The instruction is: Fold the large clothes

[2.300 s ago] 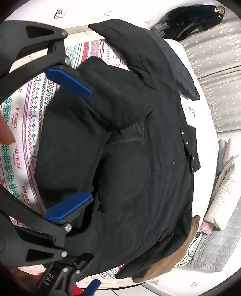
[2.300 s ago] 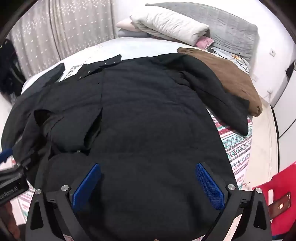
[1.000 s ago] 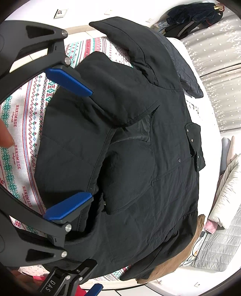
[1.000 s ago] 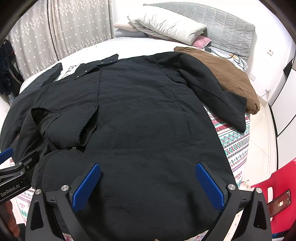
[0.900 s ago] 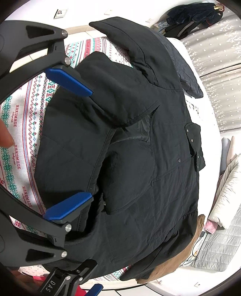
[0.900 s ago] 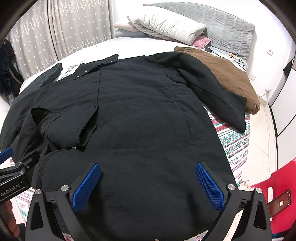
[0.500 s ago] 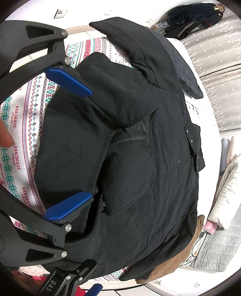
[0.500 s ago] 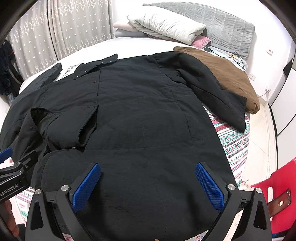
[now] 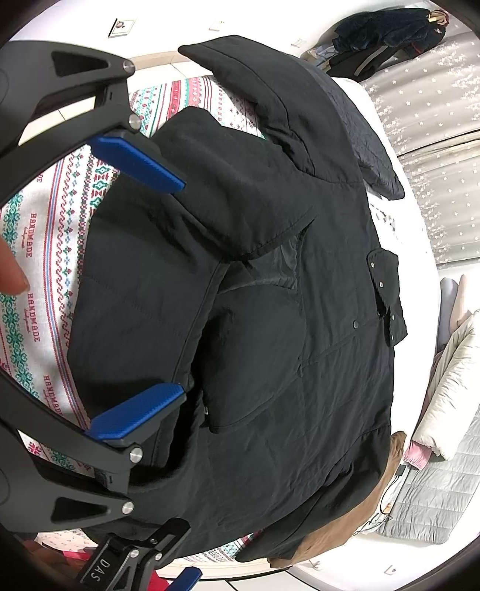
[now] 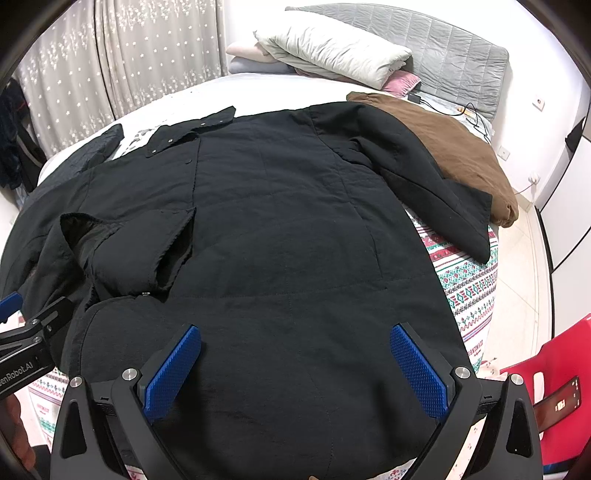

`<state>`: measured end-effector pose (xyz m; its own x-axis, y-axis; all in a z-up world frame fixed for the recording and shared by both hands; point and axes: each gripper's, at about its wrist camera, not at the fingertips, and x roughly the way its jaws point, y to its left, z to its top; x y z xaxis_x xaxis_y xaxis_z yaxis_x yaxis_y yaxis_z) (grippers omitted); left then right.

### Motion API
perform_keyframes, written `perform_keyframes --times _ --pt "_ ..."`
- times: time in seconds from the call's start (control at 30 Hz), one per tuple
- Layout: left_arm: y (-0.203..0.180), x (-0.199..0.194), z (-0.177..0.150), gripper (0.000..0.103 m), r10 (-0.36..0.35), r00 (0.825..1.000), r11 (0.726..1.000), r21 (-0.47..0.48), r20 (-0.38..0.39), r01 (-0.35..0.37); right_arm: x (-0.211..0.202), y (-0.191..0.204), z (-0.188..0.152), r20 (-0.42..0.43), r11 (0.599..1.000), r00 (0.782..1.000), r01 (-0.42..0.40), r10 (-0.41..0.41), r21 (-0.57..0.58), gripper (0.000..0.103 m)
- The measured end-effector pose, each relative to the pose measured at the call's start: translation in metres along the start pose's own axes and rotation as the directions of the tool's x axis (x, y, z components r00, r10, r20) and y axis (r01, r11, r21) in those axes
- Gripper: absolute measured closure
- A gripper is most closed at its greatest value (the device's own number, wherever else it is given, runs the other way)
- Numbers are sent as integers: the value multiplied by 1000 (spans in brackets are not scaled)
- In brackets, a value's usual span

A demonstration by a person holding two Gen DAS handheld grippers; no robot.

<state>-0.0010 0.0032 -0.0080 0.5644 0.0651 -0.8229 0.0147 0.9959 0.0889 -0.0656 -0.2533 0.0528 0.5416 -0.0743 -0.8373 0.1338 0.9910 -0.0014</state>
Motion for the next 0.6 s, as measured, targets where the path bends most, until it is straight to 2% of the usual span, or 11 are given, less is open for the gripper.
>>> perform_keyframes --times 0.6 --pt "6 1 0 0 5 1000 1000 -3 1 -5 0 0 0 0 1000 1000 1 -1 0 0"
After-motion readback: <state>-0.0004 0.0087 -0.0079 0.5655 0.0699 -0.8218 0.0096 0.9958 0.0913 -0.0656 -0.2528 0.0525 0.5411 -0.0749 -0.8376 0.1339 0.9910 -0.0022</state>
